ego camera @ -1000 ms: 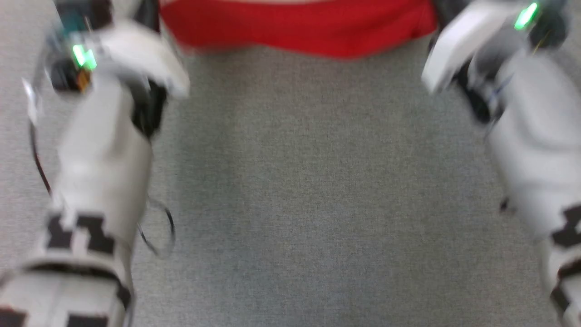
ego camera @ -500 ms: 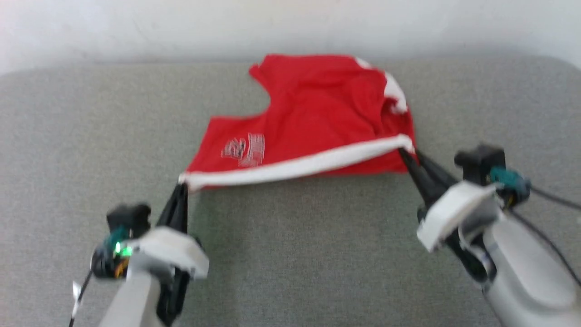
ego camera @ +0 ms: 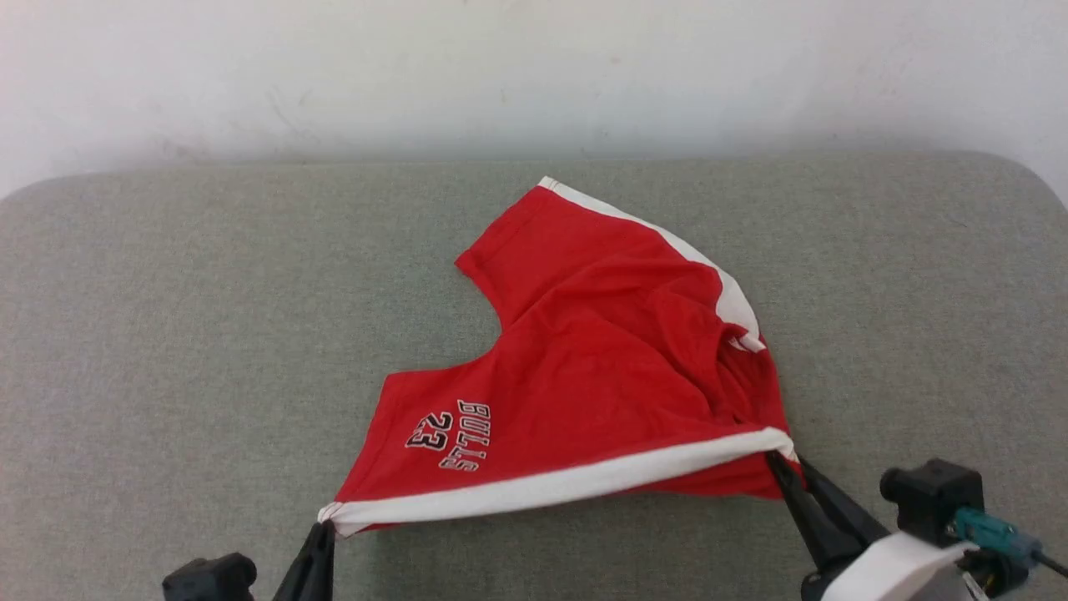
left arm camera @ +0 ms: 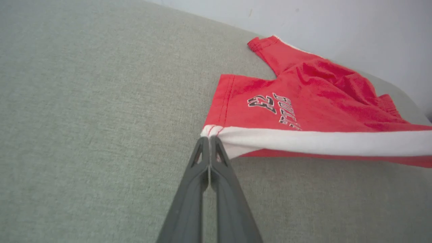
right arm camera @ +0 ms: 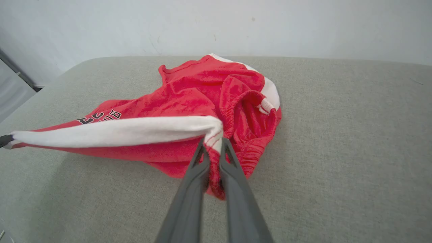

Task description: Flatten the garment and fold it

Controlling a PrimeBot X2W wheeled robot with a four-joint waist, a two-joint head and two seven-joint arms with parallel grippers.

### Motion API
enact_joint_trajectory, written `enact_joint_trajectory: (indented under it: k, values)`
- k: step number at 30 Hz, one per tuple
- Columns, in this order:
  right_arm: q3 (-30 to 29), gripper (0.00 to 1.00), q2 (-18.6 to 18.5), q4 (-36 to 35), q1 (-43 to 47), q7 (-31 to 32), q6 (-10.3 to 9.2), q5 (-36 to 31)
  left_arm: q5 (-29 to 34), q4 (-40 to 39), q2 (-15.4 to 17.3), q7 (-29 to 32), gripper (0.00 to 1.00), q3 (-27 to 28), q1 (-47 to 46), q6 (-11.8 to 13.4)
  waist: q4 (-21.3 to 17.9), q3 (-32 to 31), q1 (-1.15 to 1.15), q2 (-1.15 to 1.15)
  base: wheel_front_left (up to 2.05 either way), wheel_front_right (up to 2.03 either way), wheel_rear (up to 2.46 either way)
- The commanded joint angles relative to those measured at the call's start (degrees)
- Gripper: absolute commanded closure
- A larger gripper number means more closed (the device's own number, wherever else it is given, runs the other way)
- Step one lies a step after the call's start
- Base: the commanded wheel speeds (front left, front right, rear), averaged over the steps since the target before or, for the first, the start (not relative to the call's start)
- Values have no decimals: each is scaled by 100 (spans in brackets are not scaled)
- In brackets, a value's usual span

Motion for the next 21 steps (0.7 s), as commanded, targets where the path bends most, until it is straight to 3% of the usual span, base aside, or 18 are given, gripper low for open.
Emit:
enact_joint_trajectory:
  k: [1,6,10,16,21]
  values:
    - [-72,100,86,-180,172,61,-5,-48,15,-206,75,81,100,20,118,74,32,51,1,0,0,0,0]
    - [-381,100,365,-623,453,387,-5,-122,117,-868,300,245,100,128,74,129,30,235,1,0,0,0,0]
    - [-501,100,482,-543,44,642,-5,-121,67,-780,458,319,100,132,-671,-133,-55,462,1,0,0,0,0]
    - [-617,100,608,31,-1036,878,-5,9,26,253,593,437,100,-83,-2562,-751,-225,938,1,0,0,0,0]
    - [-779,100,701,711,-1936,939,-5,74,64,1628,476,527,100,-323,-4322,-1171,-395,1304,1,0,0,0,0]
